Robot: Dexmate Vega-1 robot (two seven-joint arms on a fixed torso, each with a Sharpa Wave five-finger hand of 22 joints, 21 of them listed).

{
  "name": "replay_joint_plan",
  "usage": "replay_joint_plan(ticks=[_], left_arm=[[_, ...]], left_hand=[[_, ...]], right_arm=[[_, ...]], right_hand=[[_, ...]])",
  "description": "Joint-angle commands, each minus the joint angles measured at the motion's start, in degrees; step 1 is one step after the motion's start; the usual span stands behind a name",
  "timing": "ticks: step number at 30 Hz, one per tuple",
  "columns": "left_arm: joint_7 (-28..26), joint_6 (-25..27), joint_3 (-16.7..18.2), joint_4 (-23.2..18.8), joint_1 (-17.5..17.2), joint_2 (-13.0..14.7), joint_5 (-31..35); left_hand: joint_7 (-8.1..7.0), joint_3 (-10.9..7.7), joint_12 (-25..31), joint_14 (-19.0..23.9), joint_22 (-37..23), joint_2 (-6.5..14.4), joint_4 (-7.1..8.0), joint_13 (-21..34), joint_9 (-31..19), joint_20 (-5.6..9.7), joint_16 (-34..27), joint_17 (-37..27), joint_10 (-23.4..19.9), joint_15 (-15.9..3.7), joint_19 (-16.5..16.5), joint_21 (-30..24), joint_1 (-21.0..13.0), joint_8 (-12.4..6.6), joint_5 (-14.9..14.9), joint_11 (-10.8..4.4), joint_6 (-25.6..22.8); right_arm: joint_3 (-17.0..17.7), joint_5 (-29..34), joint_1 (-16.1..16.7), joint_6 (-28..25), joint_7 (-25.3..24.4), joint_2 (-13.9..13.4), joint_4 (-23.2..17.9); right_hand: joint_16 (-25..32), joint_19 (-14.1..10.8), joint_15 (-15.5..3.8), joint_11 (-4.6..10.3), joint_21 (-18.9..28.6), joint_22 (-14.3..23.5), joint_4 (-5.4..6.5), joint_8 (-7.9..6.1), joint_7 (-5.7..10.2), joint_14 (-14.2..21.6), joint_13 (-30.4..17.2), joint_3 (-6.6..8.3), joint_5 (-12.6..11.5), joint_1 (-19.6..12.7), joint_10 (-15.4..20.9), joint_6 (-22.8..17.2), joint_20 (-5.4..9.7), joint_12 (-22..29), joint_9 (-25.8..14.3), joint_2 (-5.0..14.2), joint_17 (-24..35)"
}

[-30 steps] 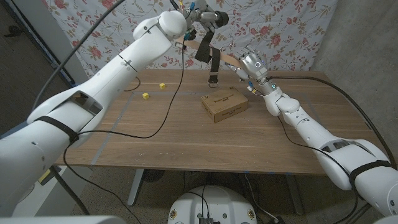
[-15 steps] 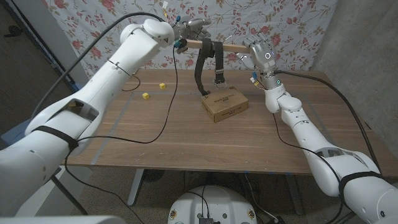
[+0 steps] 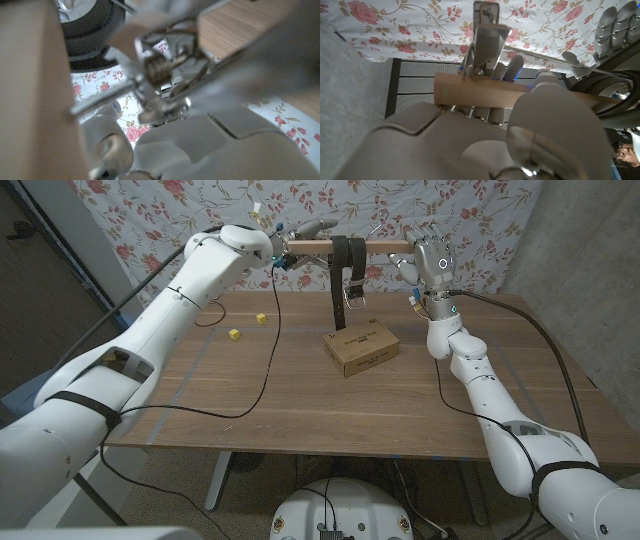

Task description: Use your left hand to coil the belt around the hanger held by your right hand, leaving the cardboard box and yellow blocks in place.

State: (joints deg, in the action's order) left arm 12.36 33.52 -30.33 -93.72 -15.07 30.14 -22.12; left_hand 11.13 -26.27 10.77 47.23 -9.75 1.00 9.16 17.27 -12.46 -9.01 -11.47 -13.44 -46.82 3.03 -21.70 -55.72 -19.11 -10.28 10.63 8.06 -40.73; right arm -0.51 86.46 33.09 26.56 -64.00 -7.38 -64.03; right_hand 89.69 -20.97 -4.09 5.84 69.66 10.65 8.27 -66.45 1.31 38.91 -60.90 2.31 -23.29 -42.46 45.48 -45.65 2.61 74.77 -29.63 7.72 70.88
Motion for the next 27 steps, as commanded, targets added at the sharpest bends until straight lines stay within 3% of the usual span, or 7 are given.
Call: replay_joint_plan(ticks=[1, 4, 7, 10, 14, 18, 27], left_arm=[[-0.09, -6.20, 3.66, -3.08, -6.41, 2.57, -5.43], [-0.17, -7.88, 4.55, -3.46, -7.67, 3.08, -6.61], [-0.14, -10.64, 6.53, -3.98, -10.13, 3.64, -8.71], [-1.61, -13.90, 8.92, -4.40, -13.13, 3.04, -11.07], [-9.62, -22.71, 11.16, -7.55, -18.62, 2.34, -7.87], [-16.03, -30.50, 12.65, -9.39, -22.75, 1.14, -5.74], [-27.97, -43.86, 12.63, -9.93, -28.08, 0.87, 2.79]], left_hand=[[-0.13, 0.39, -0.30, -6.81, -0.37, 0.05, -1.10, -1.17, 0.82, -0.79, 0.77, 0.91, 5.94, 1.53, 3.67, 3.60, 2.29, 0.26, 0.52, 0.65, 6.15], [-0.66, 0.80, -0.51, -10.64, -0.38, -0.29, -1.72, -1.98, 1.18, -1.21, 0.67, 1.36, 10.58, 2.15, 6.21, 6.11, 3.43, 0.16, 0.57, 1.27, 9.50], [-2.87, 2.39, -0.49, -19.58, -0.50, -2.03, -2.58, -3.28, 1.61, -2.71, 0.89, 1.85, 18.81, 2.98, 12.59, 11.36, 5.65, 0.31, 0.85, 1.38, 18.94], [-7.42, 5.24, -0.60, -34.55, -0.73, -4.16, -2.87, -4.81, 1.97, -2.81, 1.46, 2.07, 33.21, 5.16, 21.52, 18.24, 8.70, 0.46, 1.89, 0.39, 30.80], [-14.44, 7.65, -0.51, -45.95, -0.87, -4.66, -2.77, -5.85, 2.27, -3.05, 1.46, 2.39, 44.89, 5.14, 29.11, 24.06, 10.70, 0.42, 3.49, -2.81, 39.00], [-17.58, 8.65, -0.36, -51.30, -0.86, -4.56, -3.02, -6.31, 2.45, -2.86, 1.49, 2.70, 49.76, 3.64, 31.41, 26.53, 10.87, 0.40, 4.48, -5.69, 42.45], [-18.56, 8.98, 0.05, -52.71, -0.84, -4.20, -3.22, -6.46, 2.52, -1.77, 1.06, 2.84, 51.14, 2.44, 32.31, 27.70, 10.67, 0.46, 5.00, -6.44, 44.98]], right_arm=[[1.73, -0.55, -1.01, -0.02, 0.00, 2.29, 1.48], [1.43, -0.64, -1.22, 0.04, 0.00, 2.19, 1.73], [1.01, -0.59, -1.54, -0.64, 0.00, 2.40, 2.13], [0.41, -0.64, -1.94, -1.38, 0.00, 2.23, 2.77], [-0.34, -0.77, -2.71, -2.71, 0.00, 1.86, 4.35], [-1.20, -1.00, -3.61, -4.30, 0.00, 1.50, 6.07], [-3.45, -1.63, -5.24, -7.38, 0.00, 0.36, 8.96]], right_hand=[[-0.22, -0.65, -7.95, -0.18, -0.08, 0.09, 0.16, -0.16, -0.12, 0.40, 0.16, -0.05, -0.42, -1.25, 1.00, -1.12, 8.33, 0.11, -0.36, 2.09, 0.27], [-0.19, -1.03, -8.00, -0.07, -0.05, 0.08, 0.21, -0.19, -0.22, 0.66, -0.56, -0.11, -0.47, -1.33, 1.01, -1.31, 8.29, 0.50, -0.48, 2.16, 0.27], [-0.17, -1.16, -7.99, -0.05, -0.12, 0.07, 0.24, -0.28, -0.06, 0.93, -0.69, -0.18, -0.51, -1.42, 1.11, -1.47, 8.20, 0.53, -0.71, 2.17, 0.28], [-0.16, -1.53, -7.98, -0.06, -0.10, 0.05, 0.27, -0.17, -0.13, 1.10, -1.28, -0.23, -0.54, -1.50, 1.14, -1.75, 8.15, 0.84, -0.56, 2.18, 0.29], [-0.17, -1.76, -7.96, -0.04, -0.19, 0.03, 0.33, -0.25, -0.13, 1.30, -1.63, -0.33, -0.59, -1.62, 1.20, -1.70, 8.10, 0.93, -1.00, 2.20, 0.30], [-0.18, -1.84, -7.96, 0.20, -0.28, 0.04, 0.38, -0.17, -0.12, 1.40, -2.05, -0.40, -0.63, -1.70, 1.28, -1.73, 8.09, 1.09, -1.08, 2.24, 0.31], [-0.21, -2.18, -7.97, 0.19, -0.47, 0.04, 0.48, 0.17, -0.08, 1.57, -2.14, -0.59, -0.71, -1.88, 1.39, -2.06, 8.03, 0.83, -0.95, 2.30, 0.30]])
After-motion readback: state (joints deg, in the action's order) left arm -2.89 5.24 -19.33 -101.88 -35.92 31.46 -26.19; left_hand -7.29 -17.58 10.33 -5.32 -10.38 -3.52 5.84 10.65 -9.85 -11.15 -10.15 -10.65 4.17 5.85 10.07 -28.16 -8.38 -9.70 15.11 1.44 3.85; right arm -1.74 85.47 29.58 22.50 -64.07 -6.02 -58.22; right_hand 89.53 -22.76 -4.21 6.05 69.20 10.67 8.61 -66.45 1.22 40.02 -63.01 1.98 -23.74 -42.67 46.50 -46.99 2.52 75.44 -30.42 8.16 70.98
